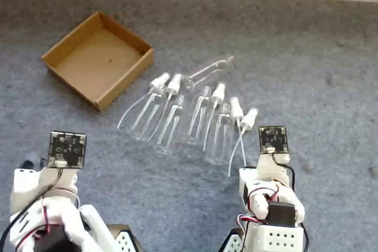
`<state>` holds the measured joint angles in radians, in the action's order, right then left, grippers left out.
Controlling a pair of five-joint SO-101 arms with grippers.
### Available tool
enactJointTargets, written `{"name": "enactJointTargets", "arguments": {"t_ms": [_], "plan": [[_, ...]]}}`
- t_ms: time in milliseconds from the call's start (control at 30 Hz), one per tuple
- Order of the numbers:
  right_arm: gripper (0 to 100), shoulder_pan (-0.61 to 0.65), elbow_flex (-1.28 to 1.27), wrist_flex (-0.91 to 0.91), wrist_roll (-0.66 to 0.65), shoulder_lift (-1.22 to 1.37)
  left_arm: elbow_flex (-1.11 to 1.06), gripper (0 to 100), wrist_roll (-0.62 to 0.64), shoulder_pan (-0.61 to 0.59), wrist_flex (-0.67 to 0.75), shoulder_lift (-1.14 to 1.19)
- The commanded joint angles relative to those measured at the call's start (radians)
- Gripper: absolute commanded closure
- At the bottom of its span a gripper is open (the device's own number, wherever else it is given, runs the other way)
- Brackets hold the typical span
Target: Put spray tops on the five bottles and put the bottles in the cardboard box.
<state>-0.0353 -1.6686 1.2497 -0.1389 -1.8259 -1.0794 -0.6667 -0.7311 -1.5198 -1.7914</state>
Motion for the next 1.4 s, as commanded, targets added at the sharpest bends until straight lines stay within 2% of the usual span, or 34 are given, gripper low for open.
{"name": "enactJointTargets", "arguments": {"t_ms": [0,200,400,767,933,1100,1367], "plan": [[99.3,-0.010,-0.143,0.002,0.008,-0.010,0.154,99,-0.098,0.019,-0.005,0.182],[99.3,-0.010,-0.143,0.002,0.008,-0.010,0.351,99,-0.106,0.071,-0.023,0.596],[99.3,-0.010,-0.143,0.002,0.008,-0.010,0.512,99,-0.095,0.255,-0.101,0.978],[99.3,-0.010,-0.143,0.002,0.008,-0.010,0.806,99,0.167,0.579,-0.095,1.449],[99.3,-0.010,-0.143,0.002,0.008,-0.010,0.964,99,0.325,0.682,-0.023,1.624],[99.3,-0.010,-0.143,0.002,0.008,-0.010,1.152,91,0.358,0.750,-0.023,1.824],[99.3,-0.010,-0.143,0.002,0.008,-0.010,1.429,77,0.358,0.792,-0.028,2.126]]}}
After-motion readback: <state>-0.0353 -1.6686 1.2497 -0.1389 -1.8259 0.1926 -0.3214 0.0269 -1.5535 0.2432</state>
